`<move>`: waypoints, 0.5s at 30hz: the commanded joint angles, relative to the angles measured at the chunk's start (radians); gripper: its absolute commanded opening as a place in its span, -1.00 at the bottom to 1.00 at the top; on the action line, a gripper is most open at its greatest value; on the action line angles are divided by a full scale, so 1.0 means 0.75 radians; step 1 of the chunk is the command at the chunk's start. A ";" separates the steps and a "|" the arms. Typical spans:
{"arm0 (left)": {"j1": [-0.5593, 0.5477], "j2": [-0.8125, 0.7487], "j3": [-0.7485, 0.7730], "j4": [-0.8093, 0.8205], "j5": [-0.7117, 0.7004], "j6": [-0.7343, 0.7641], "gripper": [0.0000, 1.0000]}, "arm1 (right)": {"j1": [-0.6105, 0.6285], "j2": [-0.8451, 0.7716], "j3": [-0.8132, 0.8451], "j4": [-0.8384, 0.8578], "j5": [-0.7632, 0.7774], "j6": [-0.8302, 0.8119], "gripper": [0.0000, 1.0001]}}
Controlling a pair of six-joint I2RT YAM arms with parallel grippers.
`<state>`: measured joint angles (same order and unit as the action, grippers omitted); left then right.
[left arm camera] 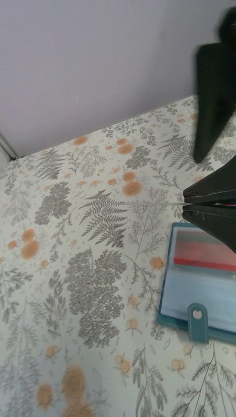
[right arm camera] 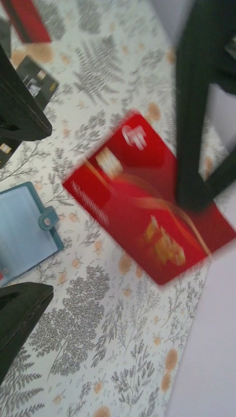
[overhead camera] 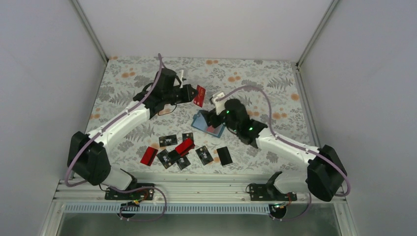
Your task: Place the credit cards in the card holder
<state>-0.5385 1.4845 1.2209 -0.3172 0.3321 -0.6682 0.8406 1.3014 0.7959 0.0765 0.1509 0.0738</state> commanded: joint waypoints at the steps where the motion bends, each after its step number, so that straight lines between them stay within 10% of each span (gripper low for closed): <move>1: 0.034 -0.126 -0.106 0.194 0.005 0.167 -0.95 | -0.259 -0.079 0.069 -0.046 -0.666 0.256 0.47; 8: 0.094 -0.238 -0.282 0.483 0.273 0.189 -0.95 | -0.513 0.051 0.098 0.204 -1.392 0.559 0.36; 15: 0.109 -0.286 -0.345 0.675 0.458 0.101 -0.95 | -0.561 0.079 0.114 0.387 -1.576 0.740 0.31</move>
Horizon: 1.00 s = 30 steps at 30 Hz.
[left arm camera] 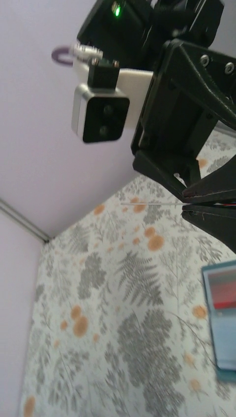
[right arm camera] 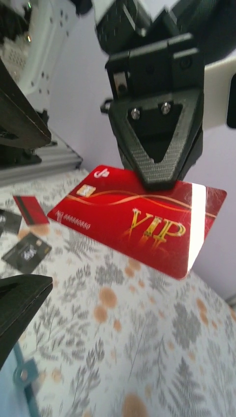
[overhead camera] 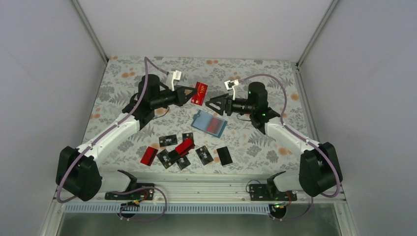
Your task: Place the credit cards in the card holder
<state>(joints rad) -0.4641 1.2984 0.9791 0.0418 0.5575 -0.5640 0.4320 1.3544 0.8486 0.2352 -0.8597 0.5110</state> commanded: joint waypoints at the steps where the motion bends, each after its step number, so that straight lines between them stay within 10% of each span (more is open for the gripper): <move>1: 0.011 -0.040 -0.023 0.213 0.171 -0.052 -0.95 | -0.017 0.013 0.046 0.196 -0.235 0.179 0.30; 30: 0.015 -0.056 -0.124 0.441 0.249 -0.219 -0.95 | -0.018 0.074 0.128 0.470 -0.298 0.425 -0.91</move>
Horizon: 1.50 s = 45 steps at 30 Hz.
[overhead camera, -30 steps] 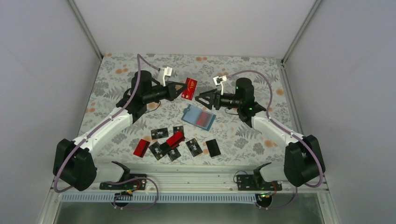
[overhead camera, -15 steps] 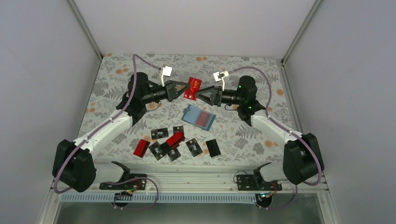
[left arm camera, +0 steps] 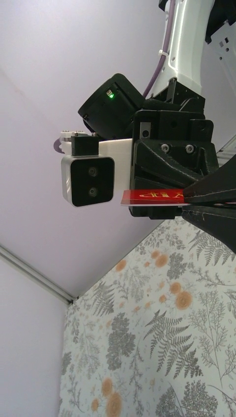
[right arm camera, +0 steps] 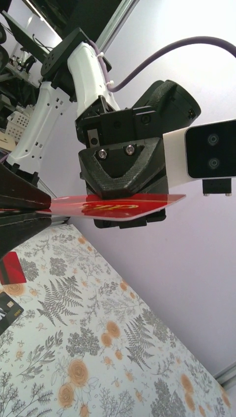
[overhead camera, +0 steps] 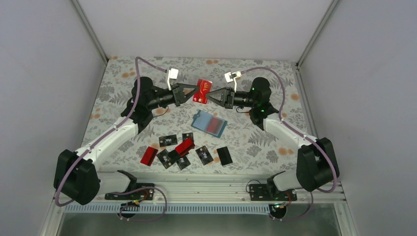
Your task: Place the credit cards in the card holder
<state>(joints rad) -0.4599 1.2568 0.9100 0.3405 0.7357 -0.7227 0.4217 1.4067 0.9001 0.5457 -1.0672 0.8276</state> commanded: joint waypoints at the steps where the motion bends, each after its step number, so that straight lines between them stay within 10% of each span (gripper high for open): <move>1: 0.009 0.002 -0.039 0.045 0.005 -0.008 -0.95 | -0.004 -0.001 0.059 0.052 -0.021 0.001 -0.92; 24: 0.000 0.100 -0.099 -0.499 -0.592 0.445 -0.36 | -0.090 0.112 -0.060 -1.101 0.354 -0.192 -0.92; 34: -0.068 0.386 0.004 -0.624 -0.682 0.577 -0.33 | -0.080 0.235 -0.070 -1.197 0.419 -0.227 -0.92; 45: -0.200 0.639 0.183 -0.709 -0.850 0.666 0.14 | -0.079 0.312 -0.047 -1.197 0.430 -0.250 -0.92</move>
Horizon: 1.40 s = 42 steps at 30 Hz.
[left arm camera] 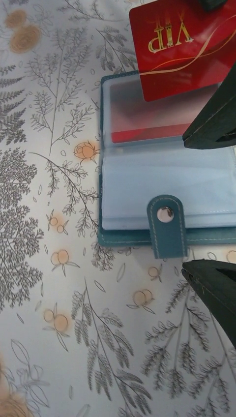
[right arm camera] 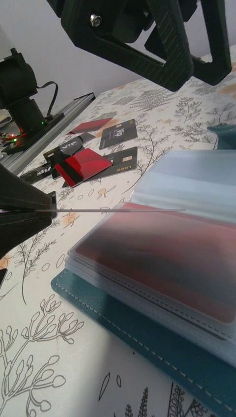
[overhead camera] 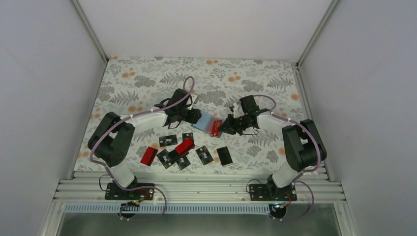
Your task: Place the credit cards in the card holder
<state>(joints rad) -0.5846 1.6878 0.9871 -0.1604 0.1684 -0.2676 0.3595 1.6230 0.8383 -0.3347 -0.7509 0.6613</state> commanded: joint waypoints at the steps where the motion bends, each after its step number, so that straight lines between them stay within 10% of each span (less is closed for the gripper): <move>1: -0.041 0.093 0.096 -0.047 -0.112 0.063 0.19 | 0.003 0.024 0.036 -0.024 0.009 -0.032 -0.92; 12: -0.104 0.281 0.268 -0.181 -0.421 0.077 0.34 | 0.003 0.038 0.040 -0.024 0.002 -0.054 -0.92; 27: -0.106 0.233 0.192 -0.141 -0.471 0.023 -0.95 | 0.003 0.043 0.050 -0.012 -0.021 -0.072 -0.92; 36: -0.114 0.119 0.125 -0.222 -0.421 -0.071 -0.94 | 0.004 0.108 0.076 -0.015 -0.055 -0.104 -0.92; 42: -0.115 0.151 0.125 -0.229 -0.437 -0.105 -0.53 | 0.002 0.160 0.149 -0.057 -0.084 -0.175 -0.92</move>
<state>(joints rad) -0.6659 1.7958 1.0874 -0.3168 -0.1539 -0.3099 0.3595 1.7199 0.8951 -0.3492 -0.7811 0.5819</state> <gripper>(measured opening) 0.145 0.042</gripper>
